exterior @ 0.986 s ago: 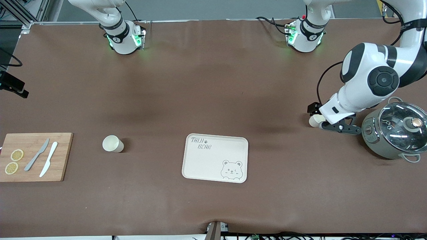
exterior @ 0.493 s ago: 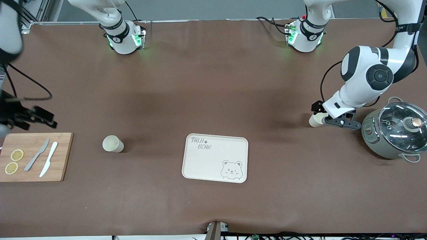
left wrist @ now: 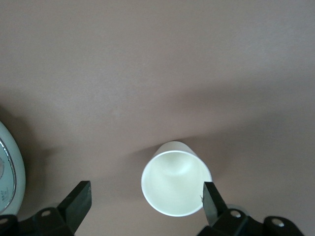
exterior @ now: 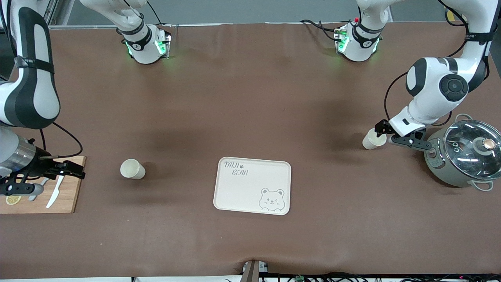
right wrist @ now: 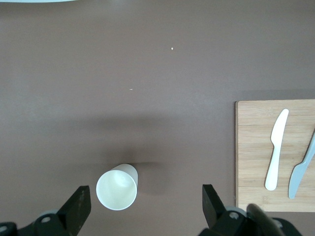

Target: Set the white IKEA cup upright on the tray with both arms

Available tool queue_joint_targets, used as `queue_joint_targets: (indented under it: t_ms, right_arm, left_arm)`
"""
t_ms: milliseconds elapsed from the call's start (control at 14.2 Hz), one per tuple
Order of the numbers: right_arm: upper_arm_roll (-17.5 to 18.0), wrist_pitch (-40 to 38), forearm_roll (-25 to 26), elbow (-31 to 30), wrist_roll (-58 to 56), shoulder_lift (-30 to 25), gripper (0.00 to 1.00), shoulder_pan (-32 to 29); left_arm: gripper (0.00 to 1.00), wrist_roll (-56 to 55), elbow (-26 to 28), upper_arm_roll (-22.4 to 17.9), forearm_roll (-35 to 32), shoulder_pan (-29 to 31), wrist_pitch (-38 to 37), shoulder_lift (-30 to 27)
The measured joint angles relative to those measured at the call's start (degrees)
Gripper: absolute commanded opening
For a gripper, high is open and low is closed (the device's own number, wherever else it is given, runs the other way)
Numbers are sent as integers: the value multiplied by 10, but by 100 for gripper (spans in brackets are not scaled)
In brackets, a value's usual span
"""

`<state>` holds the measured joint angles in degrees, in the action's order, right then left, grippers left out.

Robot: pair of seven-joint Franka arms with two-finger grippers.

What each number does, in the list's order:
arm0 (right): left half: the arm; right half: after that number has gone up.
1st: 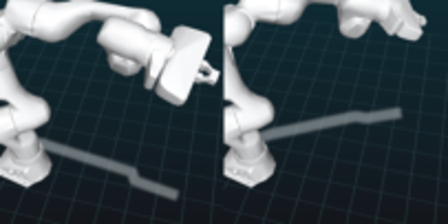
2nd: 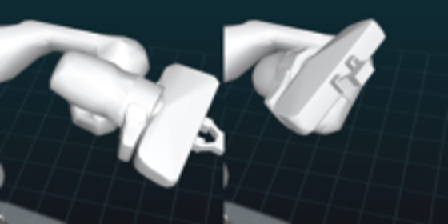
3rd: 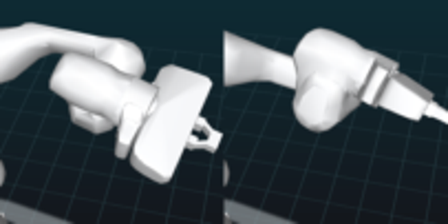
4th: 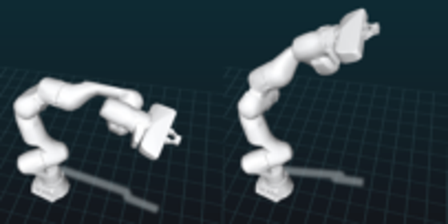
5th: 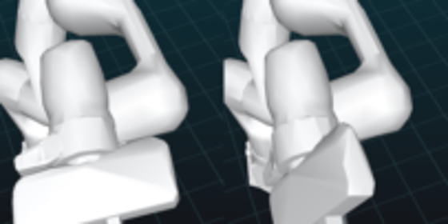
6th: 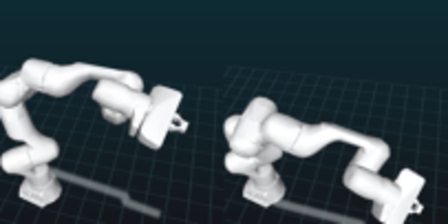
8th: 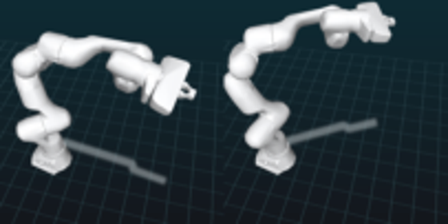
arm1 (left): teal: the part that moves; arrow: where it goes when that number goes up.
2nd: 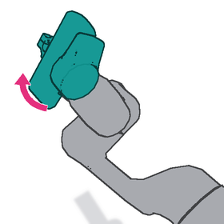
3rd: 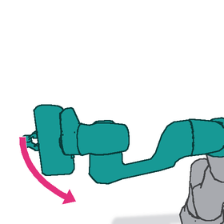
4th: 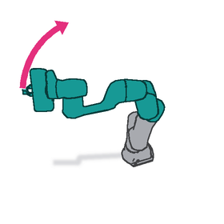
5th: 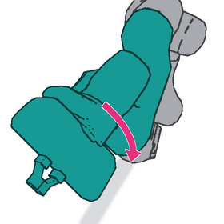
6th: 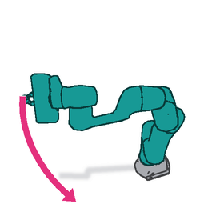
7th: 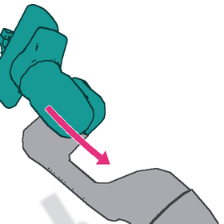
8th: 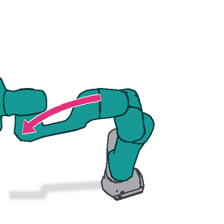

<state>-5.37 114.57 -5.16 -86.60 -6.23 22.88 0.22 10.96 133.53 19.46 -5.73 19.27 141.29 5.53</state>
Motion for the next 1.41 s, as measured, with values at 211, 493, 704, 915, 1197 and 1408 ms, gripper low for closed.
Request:
queue_joint_targets:
  t_ms: [211, 493, 704, 915, 1197, 1408]
  right_arm:
    - [2, 37, 0, -13, 0, 17, 100, 3]
    - [2, 118, 0, -77, -2, 24, 100, 6]
    - [2, 152, 0, -103, -3, 22, 100, 6]
    - [2, 178, 0, -142, -5, 13, 100, 8]
    - [3, 225, 0, -197, -11, -6, 100, 11]
    - [4, 269, 0, -236, -11, -15, 100, 15]
  left_arm:
    - [100, 4, 35, 0, 0, 4, 54, 1]
    - [100, 4, 66, 1, 0, 4, 109, 14]
    - [100, 9, 73, 0, 0, 15, 142, 32]
    - [100, 16, 75, 0, 0, 25, 162, 48]
    - [100, 22, 75, 0, 0, 26, 171, 58]
    - [100, 46, 75, 0, 0, 26, 172, 62]
